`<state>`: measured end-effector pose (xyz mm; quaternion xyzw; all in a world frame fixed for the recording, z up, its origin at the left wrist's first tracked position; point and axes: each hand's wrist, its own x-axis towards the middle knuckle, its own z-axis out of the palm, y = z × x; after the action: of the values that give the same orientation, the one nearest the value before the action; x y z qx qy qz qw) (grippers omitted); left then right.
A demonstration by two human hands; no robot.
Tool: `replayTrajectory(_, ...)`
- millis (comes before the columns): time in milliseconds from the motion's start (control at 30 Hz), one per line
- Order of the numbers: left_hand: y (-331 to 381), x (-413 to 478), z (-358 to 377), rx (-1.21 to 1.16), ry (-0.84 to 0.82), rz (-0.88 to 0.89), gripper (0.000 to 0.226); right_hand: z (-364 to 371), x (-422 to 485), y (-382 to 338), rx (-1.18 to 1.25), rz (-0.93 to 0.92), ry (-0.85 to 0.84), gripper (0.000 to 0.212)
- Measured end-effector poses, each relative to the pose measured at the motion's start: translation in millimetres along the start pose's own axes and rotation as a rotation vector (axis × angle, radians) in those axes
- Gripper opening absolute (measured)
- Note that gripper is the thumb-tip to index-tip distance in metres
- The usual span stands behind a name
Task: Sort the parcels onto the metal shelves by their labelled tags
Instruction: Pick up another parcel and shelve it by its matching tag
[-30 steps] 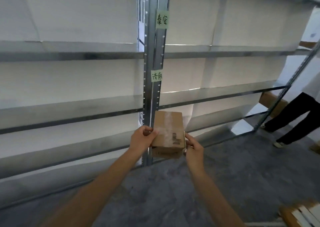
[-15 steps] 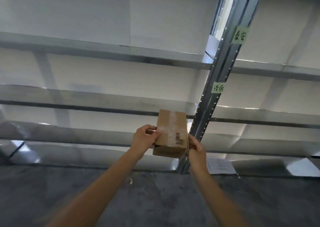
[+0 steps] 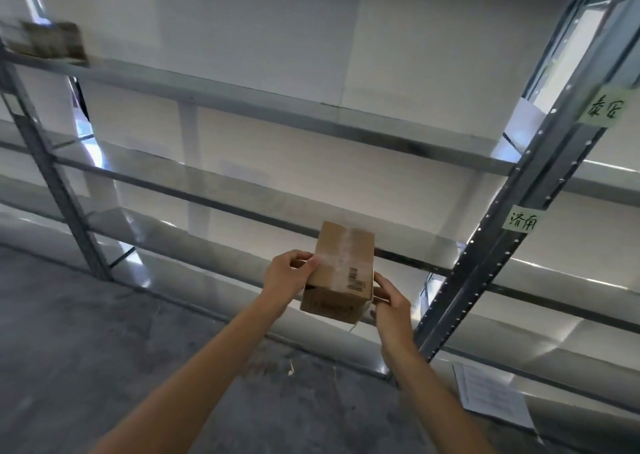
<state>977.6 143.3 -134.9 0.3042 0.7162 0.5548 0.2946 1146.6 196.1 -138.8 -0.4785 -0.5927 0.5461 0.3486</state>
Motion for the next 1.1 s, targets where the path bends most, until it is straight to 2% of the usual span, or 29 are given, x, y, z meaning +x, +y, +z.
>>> replayTrajectory(200,-8,26,-12,-0.035,-0.016,-0.039,0.034,24,22,-1,-0.032,0.028,0.001,0.056)
replayTrajectory(333,-10,52,-23,-0.053,-0.034,-0.041,0.031,54,43,1,-0.045,0.045,0.042,0.055)
replayTrajectory(500,-10,94,-51,-0.052,-0.156,-0.002,0.035,98,68,-10,-0.002,0.035,0.105,0.048)
replayTrajectory(633,-4,127,-80,0.013,-0.240,0.103,0.030,135,82,-26,0.021,0.009,0.128,0.054)
replayTrajectory(767,-1,153,-110,0.055,-0.294,0.219,0.035,170,93,-40,0.048,0.005,0.126,0.057)
replayTrajectory(967,-5,180,-148,0.171,-0.312,0.204,0.066,210,101,-58,0.078,-0.021,0.148,0.051)
replayTrajectory(1100,-10,191,-162,0.137,-0.321,0.214,0.072,222,106,-63,0.069,-0.007,0.158,0.051)
